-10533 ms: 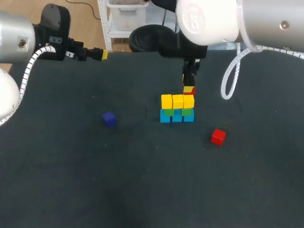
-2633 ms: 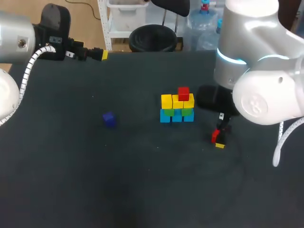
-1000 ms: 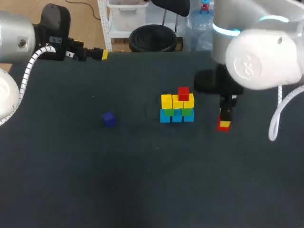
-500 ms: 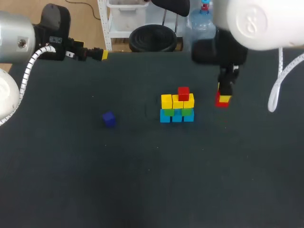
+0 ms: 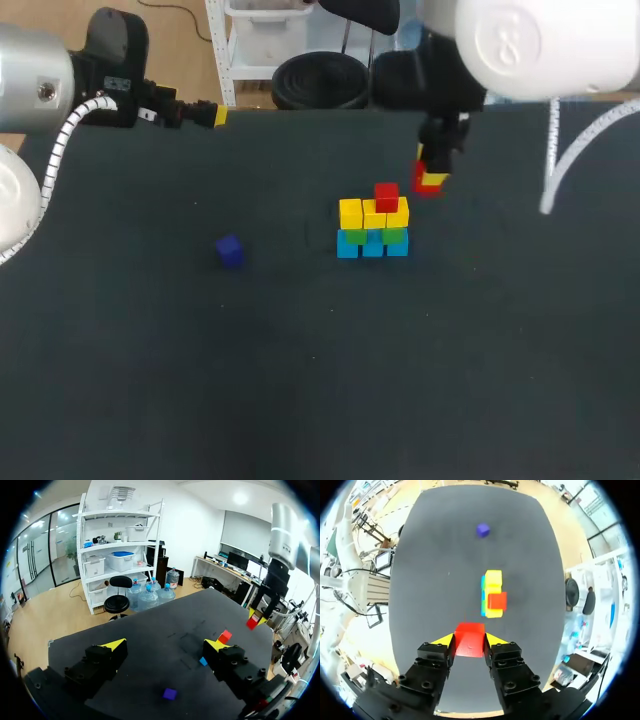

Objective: Place the blue cubes, place green cubes on the blue cubes, place the yellow cubes on the green cubes, then place the red cubes on the yellow cubes, and place purple cube on the red cubes.

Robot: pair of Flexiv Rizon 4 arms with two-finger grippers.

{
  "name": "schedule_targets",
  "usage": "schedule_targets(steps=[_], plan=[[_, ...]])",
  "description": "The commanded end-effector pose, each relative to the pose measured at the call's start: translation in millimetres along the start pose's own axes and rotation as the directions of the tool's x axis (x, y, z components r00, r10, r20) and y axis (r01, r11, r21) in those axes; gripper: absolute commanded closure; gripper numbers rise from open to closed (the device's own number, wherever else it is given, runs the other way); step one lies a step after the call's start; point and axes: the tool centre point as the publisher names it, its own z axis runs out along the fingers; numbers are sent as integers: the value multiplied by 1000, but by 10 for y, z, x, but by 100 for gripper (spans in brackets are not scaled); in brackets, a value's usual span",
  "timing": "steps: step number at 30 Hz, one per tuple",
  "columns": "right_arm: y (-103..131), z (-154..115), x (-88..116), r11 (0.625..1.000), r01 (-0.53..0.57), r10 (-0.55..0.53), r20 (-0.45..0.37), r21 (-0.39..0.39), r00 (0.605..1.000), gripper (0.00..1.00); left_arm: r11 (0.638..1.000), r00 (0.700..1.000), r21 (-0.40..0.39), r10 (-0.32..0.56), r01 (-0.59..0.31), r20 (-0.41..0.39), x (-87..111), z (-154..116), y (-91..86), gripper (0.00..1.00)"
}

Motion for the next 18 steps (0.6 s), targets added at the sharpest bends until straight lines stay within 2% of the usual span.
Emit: schedule_targets(steps=[1, 7, 18], plan=[[-178, 3, -204, 1000, 20, -21, -4, -17, 1000, 100, 1000, 1000, 6, 2, -2, 5, 8, 6, 17, 0], [-295, 57, -362, 997, 49, -48, 5, -60, 999, 100, 1000, 1000, 6, 2, -2, 5, 8, 6, 17, 0], [-382, 116, -524, 991, 57, -59, -11, -123, 998, 100, 1000, 1000, 6, 2, -2, 5, 8, 6, 17, 0]])
